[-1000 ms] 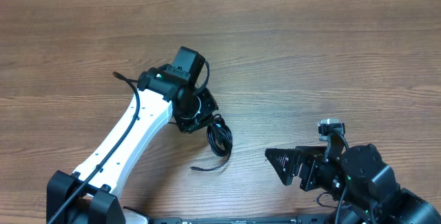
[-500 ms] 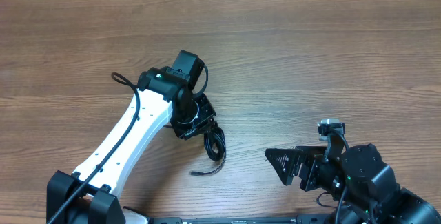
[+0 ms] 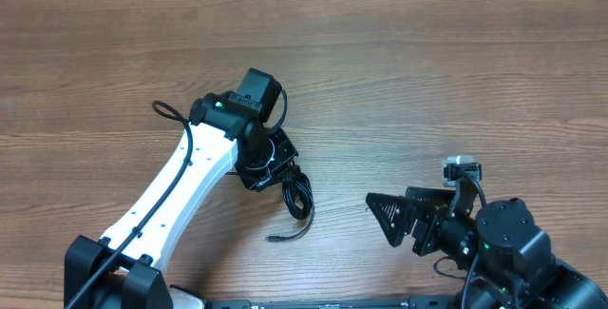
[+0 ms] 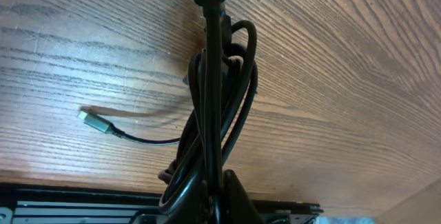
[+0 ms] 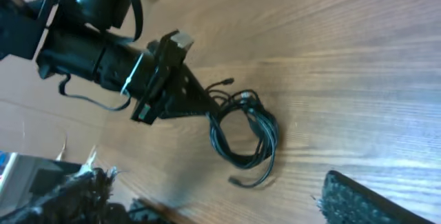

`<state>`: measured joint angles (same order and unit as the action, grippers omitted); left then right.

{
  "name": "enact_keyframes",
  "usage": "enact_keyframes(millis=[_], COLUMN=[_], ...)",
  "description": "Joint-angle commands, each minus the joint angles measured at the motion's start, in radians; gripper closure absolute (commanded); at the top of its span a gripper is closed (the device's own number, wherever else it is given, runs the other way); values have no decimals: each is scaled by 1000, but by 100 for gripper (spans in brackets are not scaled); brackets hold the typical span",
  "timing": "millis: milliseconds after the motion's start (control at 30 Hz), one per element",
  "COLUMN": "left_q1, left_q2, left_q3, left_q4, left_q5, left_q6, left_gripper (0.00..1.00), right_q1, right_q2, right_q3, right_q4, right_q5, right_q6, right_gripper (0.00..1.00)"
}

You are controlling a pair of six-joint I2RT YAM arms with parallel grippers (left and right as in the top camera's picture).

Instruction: Untangle cables

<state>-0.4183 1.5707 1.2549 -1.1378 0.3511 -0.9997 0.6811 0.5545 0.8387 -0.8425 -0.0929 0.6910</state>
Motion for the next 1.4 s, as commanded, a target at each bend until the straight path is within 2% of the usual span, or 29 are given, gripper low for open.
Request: enact_keyframes(millis=[0,133,233,333,400,433,500,633,733,800,1100,1367], left_q1=[22,39,39,39,39,39,39,39,39,40,40,40], left_q2=[-35,-42,-42,-41,-42,-42,-41,-41,-41,-41,-41,-41], left_q3=[22,22,22,22,22,22,22,22,22,22,22,22], left_q4=[-4,1,5,6,14,19,26,23,23,23,23,9], left_q5=[36,89,96,124,139,143,140,135,128,129,106,72], left_q6=[-29,-29,-38,-97,-139,-151,-160,-159,-160,-162,-179,-175], left_gripper=[96,96,96,96,96,96,96,96,95,96,96,96], right_q1=[-3,-2,-2,-2,-2,-2,-2,-2,-2,-2,-2,-2], right_q2=[-3,-3,4,26,47,63,91,178,270,322,576,695], right_q3=[25,45,44,39,27,17,-1,-29,-31,-31,-31,-31], right_q4=[-26,-89,-76,-59,-57,-56,-55,-65,-61,-61,-52,50], right_q5=[51,25,-93,-145,-145,-145,-145,-158,-190,-214,-291,-400], right_q6=[-45,-38,-30,114,244,310,367,370,291,293,550,586], right_gripper=[6,5,4,6,11,16,18,18,17,18,18,18])
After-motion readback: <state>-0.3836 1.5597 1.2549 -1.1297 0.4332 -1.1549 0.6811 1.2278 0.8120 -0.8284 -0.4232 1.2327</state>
